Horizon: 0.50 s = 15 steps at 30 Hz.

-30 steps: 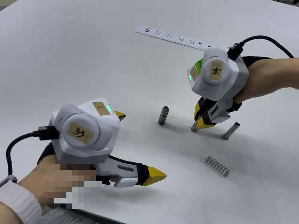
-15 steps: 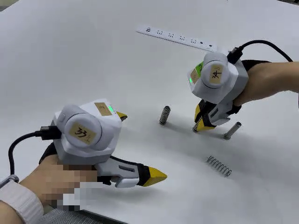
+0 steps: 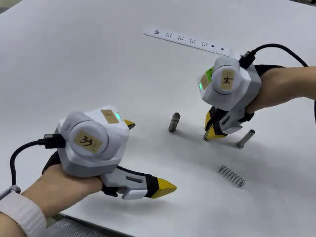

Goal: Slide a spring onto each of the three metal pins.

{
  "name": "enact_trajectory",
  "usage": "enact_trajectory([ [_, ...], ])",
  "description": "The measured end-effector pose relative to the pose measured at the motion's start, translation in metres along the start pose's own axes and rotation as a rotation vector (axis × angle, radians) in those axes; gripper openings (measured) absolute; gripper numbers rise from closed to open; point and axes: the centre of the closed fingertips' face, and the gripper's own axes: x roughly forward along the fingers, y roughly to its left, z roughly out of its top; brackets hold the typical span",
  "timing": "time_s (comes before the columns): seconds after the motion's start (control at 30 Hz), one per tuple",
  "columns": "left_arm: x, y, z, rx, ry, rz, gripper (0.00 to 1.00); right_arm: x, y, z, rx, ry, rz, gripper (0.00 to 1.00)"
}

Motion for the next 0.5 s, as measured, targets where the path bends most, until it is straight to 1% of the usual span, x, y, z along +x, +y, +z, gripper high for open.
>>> enact_trajectory([
  [0.13,-0.0002,-0.0003,-0.0003,-0.001,0.001,-0.002,0.97,0.0024,0.0018,-0.0016,0.004,0.006,0.006,0.15],
  [0.33,0.0004,-0.0009,-0.0009,0.0,0.002,-0.005,0.97,0.0031,0.0026,-0.0012,-0.002,-0.003,-0.004,0.29],
  [0.4,0.0006,-0.0012,-0.0016,0.0,0.004,-0.007,0.97,0.0027,0.0015,0.0012,-0.008,-0.019,-0.015,0.39],
  [0.43,0.0007,-0.0013,-0.0017,0.001,0.004,-0.008,0.97,0.0021,0.0002,0.0014,-0.01,-0.03,-0.028,0.46],
  [0.47,0.0008,-0.0018,-0.0015,0.001,0.004,-0.009,0.97,0.001,-0.0003,0.0013,-0.017,-0.04,-0.036,0.55],
  [0.5,0.0008,-0.0021,-0.0014,0.0,0.004,-0.009,0.97,0.0005,0.0006,0.0016,-0.011,-0.045,-0.04,0.6],
])
